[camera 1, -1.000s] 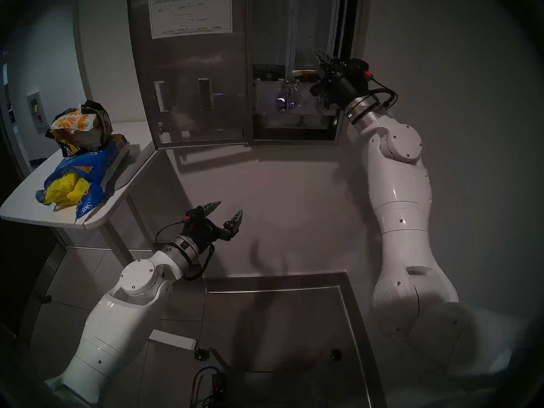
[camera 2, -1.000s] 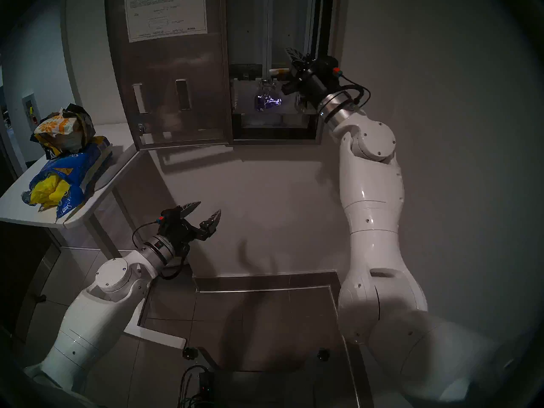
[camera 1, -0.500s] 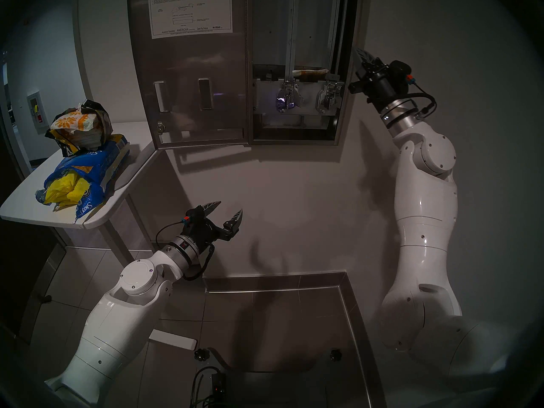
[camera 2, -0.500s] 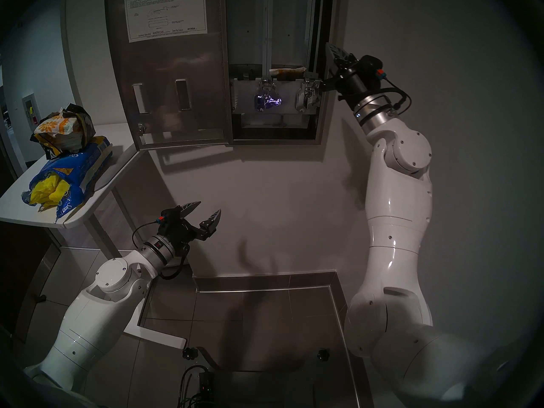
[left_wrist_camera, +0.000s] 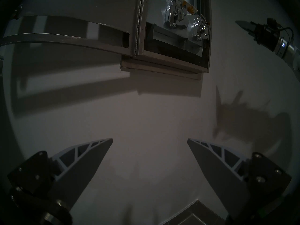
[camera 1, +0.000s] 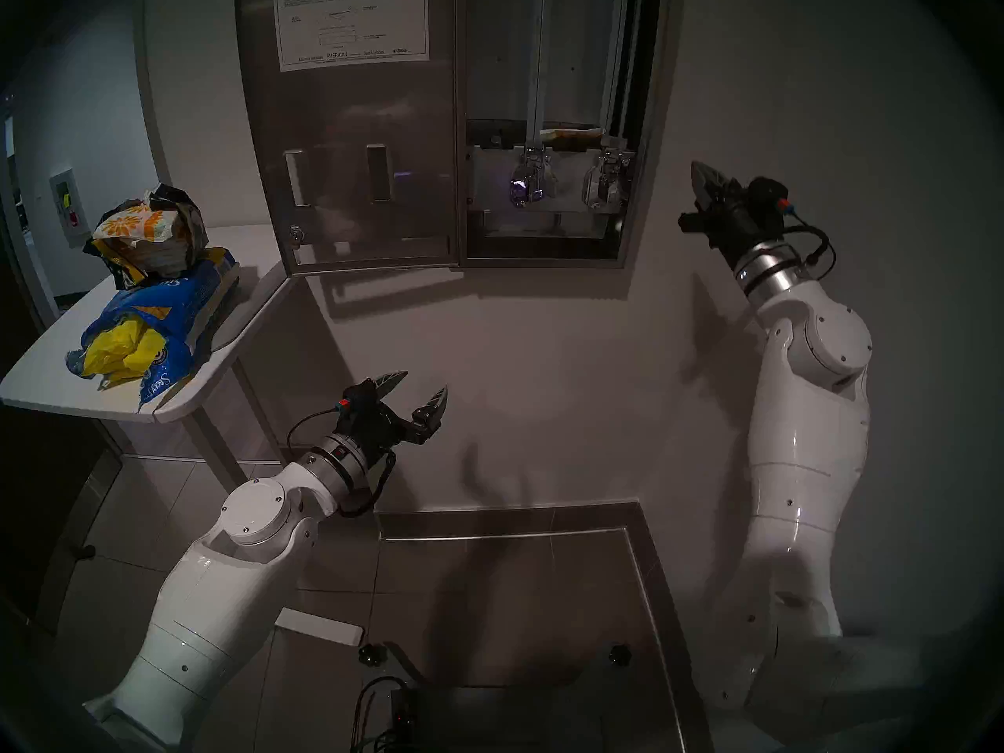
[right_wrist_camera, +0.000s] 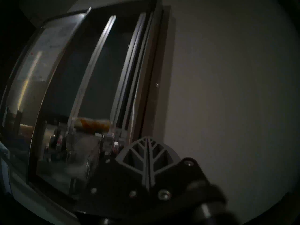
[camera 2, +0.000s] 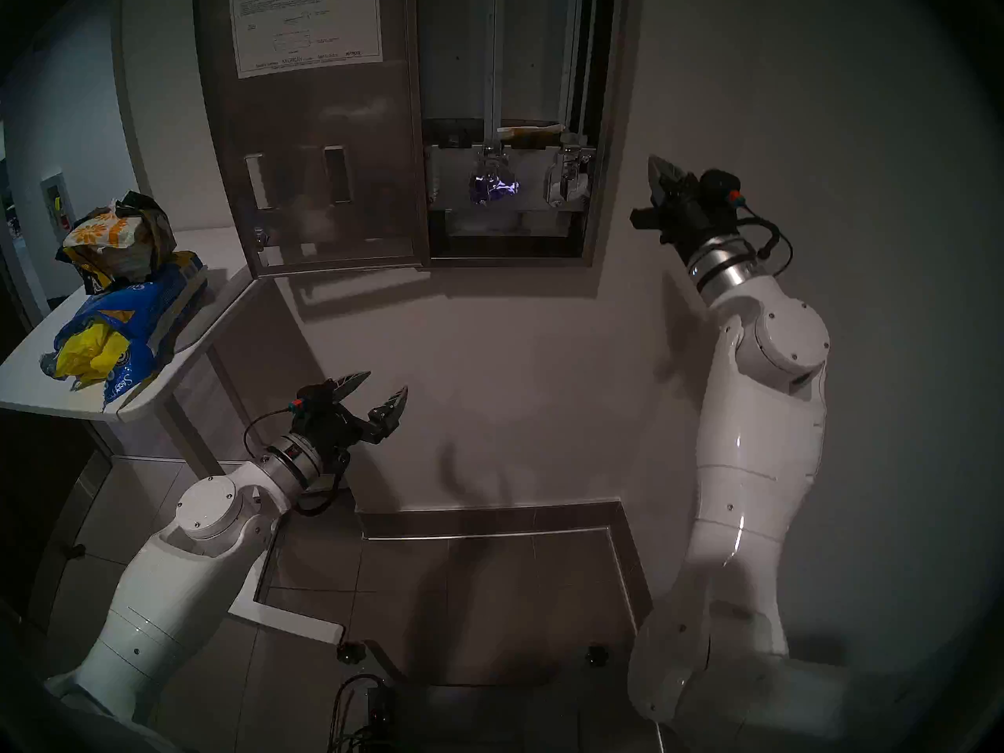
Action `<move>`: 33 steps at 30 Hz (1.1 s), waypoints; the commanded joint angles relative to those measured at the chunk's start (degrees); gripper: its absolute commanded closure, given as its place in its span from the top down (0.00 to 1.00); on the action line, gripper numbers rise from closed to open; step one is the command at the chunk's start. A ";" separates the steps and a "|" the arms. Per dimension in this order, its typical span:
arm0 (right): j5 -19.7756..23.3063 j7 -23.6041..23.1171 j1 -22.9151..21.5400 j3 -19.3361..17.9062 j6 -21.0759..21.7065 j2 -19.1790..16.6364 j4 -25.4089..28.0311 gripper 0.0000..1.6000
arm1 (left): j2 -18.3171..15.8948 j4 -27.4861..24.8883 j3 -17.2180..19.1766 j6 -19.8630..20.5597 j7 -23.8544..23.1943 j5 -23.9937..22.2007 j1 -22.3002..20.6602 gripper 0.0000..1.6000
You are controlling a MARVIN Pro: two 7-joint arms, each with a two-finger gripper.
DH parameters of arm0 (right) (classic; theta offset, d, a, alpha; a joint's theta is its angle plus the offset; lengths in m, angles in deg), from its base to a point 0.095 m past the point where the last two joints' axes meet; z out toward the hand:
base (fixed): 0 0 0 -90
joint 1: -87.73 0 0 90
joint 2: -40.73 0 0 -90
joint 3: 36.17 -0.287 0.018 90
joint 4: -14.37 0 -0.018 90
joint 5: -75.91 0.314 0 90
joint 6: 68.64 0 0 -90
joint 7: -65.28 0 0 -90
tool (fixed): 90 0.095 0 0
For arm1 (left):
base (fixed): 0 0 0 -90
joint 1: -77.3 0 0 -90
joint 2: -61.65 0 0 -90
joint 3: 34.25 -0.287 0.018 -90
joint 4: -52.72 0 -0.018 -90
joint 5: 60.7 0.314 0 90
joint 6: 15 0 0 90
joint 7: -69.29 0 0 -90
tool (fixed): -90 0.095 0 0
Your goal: Open the dispenser door, put the pads inside, close the door
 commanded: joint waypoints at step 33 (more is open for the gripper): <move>-7.08 3.21 10.59 0.51 5.18 3.06 8.62 0.16 | -0.02 -1.68 0.92 -0.99 -0.89 0.68 -1.70 1.00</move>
